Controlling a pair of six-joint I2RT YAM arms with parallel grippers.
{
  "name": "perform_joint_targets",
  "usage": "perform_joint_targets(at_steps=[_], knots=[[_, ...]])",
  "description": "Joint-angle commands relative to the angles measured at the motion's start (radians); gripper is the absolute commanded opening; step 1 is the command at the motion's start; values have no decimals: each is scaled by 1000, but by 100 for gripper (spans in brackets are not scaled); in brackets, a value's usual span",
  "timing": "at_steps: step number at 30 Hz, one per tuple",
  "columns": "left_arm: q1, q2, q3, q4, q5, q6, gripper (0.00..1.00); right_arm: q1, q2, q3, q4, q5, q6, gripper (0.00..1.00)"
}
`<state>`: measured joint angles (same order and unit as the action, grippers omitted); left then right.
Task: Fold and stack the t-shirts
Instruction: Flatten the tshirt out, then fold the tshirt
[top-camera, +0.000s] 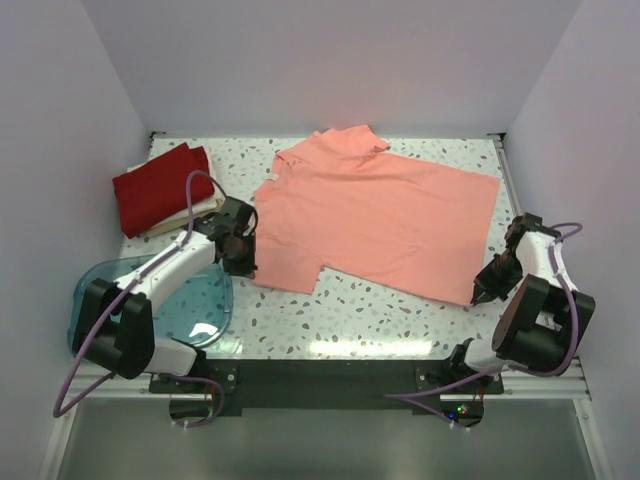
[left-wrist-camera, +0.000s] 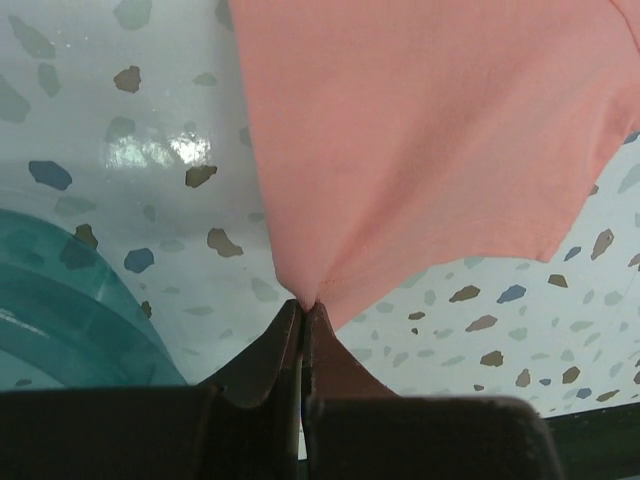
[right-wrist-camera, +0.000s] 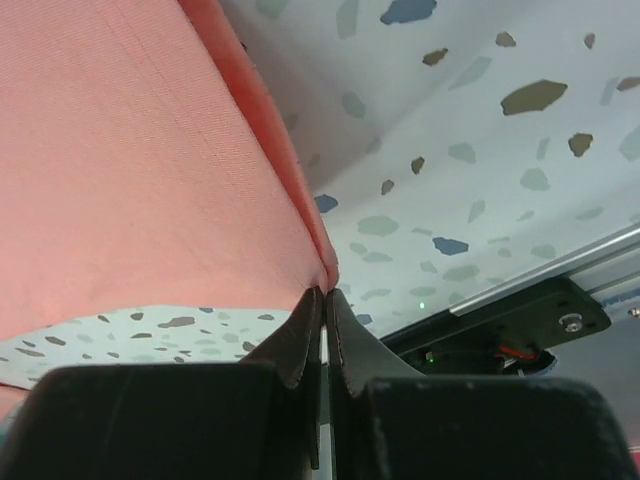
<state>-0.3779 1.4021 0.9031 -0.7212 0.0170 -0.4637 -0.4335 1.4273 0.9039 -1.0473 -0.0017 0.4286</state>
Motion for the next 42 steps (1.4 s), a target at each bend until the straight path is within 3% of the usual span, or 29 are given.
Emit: perform_joint_targets(at_steps=[1,12,18,32,42], knots=[[8,-60,0,-84,-14,-27,0,1,-59,30,-115,17,-8,0],[5,-225,-49,-196,-8,-104,0,9,-100,49,-169,8,-7,0],[1,-189,-41,-127,27,-110,0,7,-58,61,-165,-24,-28,0],[2,93,325,-18,3,-4,0,7,47,165,-109,-110,-68,0],[4,391,729,-6,18,118,0,7,194,323,-68,-153,-68,0]])
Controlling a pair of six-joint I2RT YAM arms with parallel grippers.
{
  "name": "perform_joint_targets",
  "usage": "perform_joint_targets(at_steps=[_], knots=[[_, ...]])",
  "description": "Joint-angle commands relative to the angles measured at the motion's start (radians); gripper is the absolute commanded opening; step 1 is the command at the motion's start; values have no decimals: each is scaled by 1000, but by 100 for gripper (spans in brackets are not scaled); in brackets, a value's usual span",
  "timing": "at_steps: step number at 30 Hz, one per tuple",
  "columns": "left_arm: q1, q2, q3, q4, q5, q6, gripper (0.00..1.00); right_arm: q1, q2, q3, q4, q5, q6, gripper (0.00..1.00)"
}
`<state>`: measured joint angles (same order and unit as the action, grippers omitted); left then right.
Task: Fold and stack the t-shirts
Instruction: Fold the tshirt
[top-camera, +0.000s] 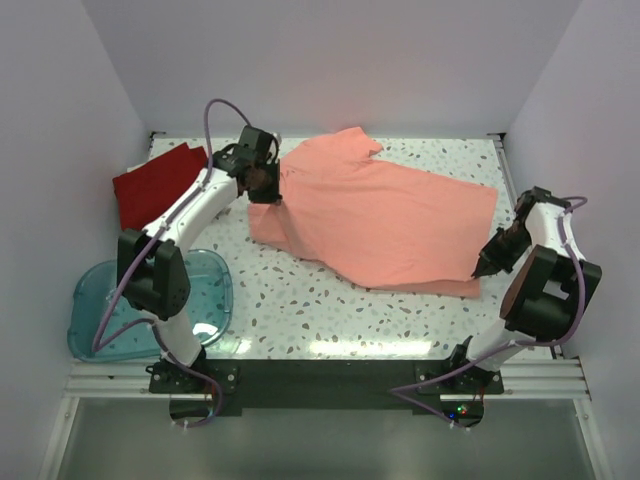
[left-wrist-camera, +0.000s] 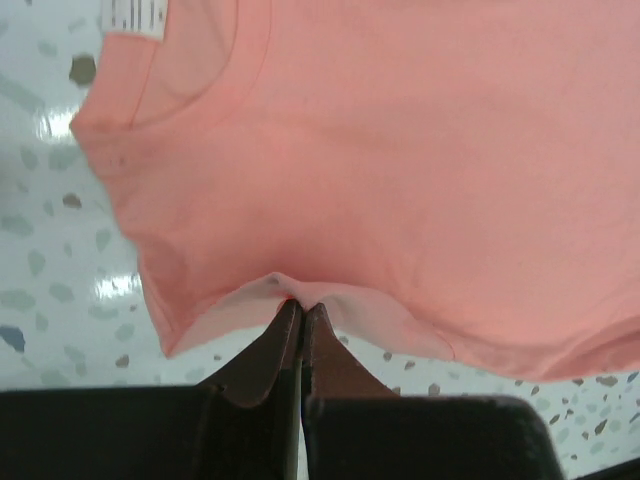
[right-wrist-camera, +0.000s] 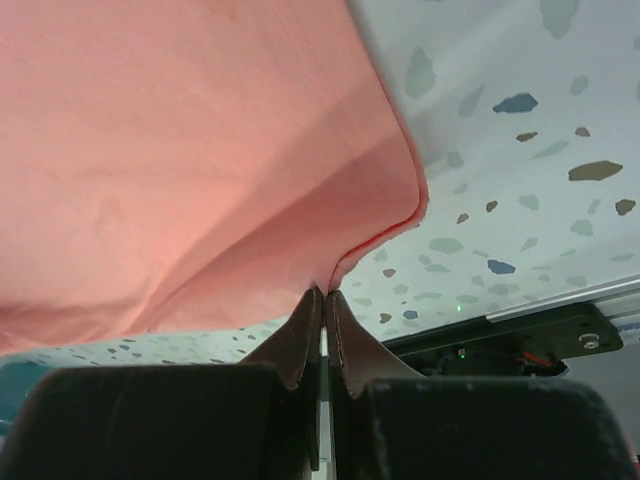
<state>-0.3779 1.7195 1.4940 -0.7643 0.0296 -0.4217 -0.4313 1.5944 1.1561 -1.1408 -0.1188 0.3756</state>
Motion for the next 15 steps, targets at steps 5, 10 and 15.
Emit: perform_joint_targets(at_steps=[5,10,15], knots=[[7,196,340,5,7,116,0,5,101,155,36,-42,-7,0],[11,316,486,-29,19,149,0,5,179,247,39,-58,5,0],[22,379,572,-38,19,155,0,3,237,310,35,-50,6,0]])
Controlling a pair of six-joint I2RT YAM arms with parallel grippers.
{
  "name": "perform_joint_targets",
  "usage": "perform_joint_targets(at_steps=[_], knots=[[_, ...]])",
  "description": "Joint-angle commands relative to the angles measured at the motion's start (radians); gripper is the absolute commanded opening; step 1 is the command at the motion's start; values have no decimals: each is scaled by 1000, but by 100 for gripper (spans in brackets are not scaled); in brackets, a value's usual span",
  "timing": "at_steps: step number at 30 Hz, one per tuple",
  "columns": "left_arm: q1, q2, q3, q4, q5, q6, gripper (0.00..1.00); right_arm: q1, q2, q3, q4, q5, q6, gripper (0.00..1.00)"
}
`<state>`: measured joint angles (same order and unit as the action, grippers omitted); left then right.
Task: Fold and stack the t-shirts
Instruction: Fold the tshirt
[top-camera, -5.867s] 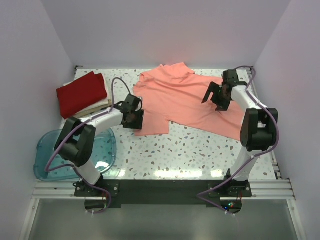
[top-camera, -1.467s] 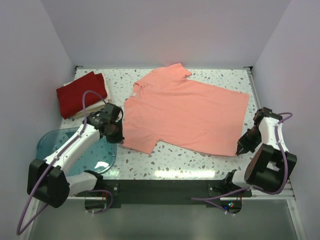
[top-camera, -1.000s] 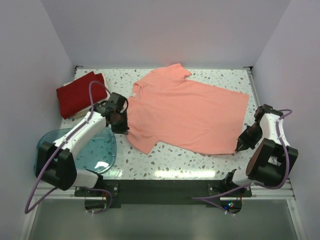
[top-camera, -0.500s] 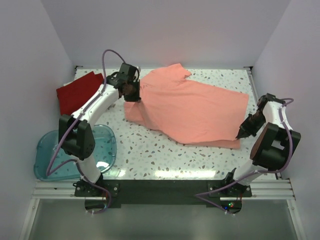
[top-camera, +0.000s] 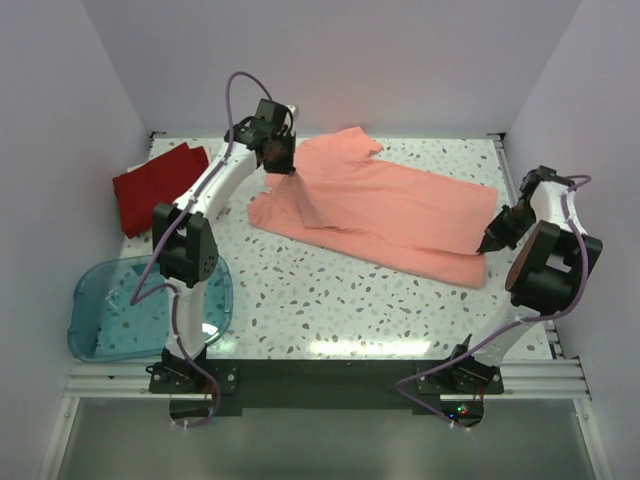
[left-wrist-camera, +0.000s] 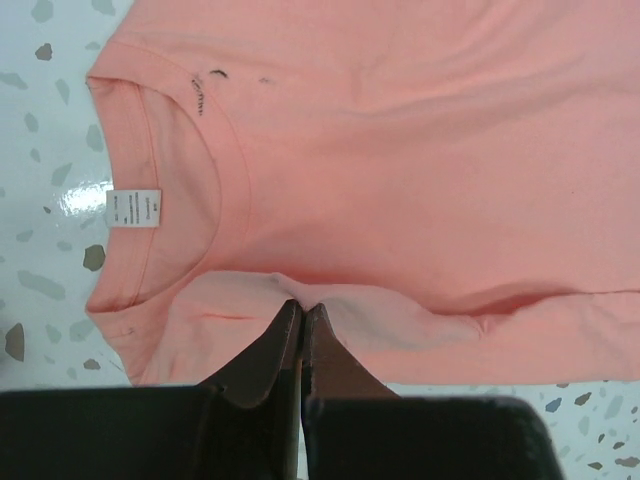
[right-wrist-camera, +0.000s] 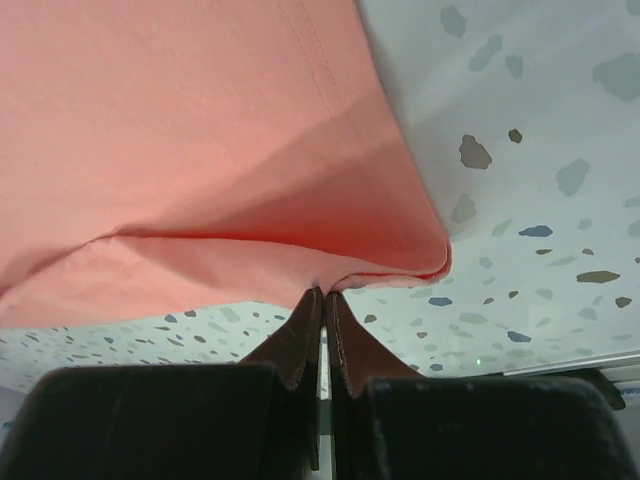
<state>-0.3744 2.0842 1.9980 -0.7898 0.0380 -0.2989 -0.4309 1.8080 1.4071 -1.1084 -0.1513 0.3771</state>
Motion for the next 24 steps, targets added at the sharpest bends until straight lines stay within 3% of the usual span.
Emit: perform_joint_targets(at_steps=[1,11,24], knots=[[23,20,71,-5,14,32,0,4,33,65,2,-17,5,0],[26,100,168,1,48,57,0,1,77,102,10,-13,14,0],[42,85,174,12,5,46,0,-6,85,142,-11,2,16,0]])
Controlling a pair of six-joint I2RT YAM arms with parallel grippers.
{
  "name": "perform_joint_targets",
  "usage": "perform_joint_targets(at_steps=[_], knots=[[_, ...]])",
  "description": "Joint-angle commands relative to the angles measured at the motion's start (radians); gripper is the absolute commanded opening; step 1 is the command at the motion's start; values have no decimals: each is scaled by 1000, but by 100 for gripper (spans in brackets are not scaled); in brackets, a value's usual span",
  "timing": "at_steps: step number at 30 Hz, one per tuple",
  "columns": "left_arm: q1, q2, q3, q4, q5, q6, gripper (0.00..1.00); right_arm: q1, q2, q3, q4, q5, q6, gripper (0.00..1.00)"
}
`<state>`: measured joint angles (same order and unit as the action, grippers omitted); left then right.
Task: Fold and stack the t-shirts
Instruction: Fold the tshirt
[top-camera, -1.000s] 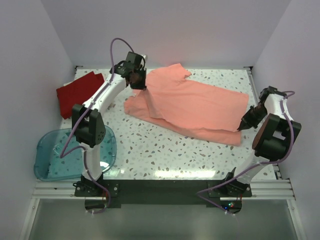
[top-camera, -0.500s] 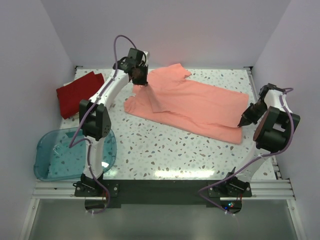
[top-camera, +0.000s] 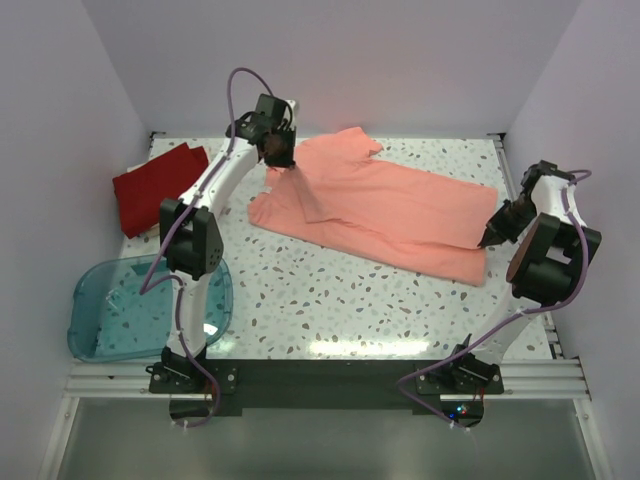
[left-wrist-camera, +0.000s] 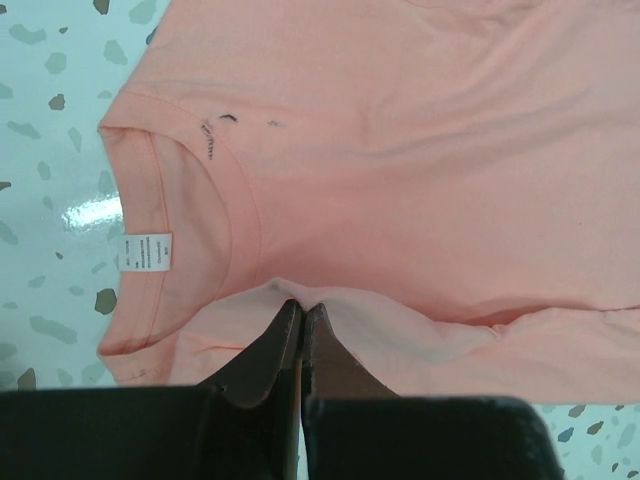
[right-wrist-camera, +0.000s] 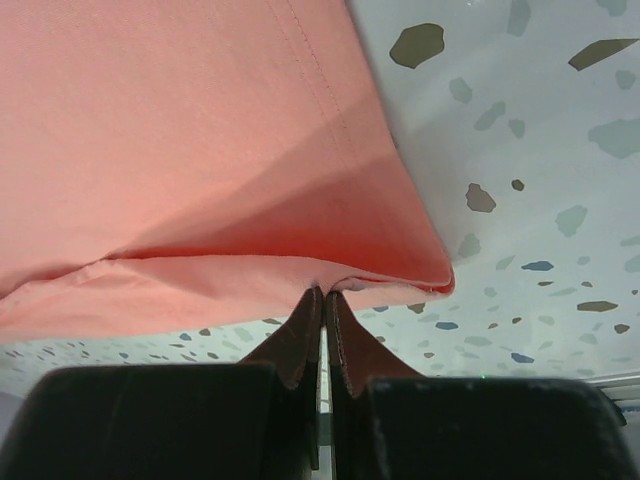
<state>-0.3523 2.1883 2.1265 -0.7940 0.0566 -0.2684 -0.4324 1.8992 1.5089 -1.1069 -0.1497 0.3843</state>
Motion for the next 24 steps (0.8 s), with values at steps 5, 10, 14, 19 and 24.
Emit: perform_joint_targets(at_steps=[5,10,14,19,24], knots=[[29,-30,52,13,-38,14,0,-9,3,53,-18,1,10,0],[41,-36,41,21,-28,12,0,-16,3,59,-18,4,10,0],[42,-25,44,30,-15,5,0,-22,14,70,-16,2,13,0],[44,-9,50,50,-1,0,0,-22,34,80,-13,-2,13,0],[45,31,62,79,8,-3,0,-22,69,103,4,-11,19,0]])
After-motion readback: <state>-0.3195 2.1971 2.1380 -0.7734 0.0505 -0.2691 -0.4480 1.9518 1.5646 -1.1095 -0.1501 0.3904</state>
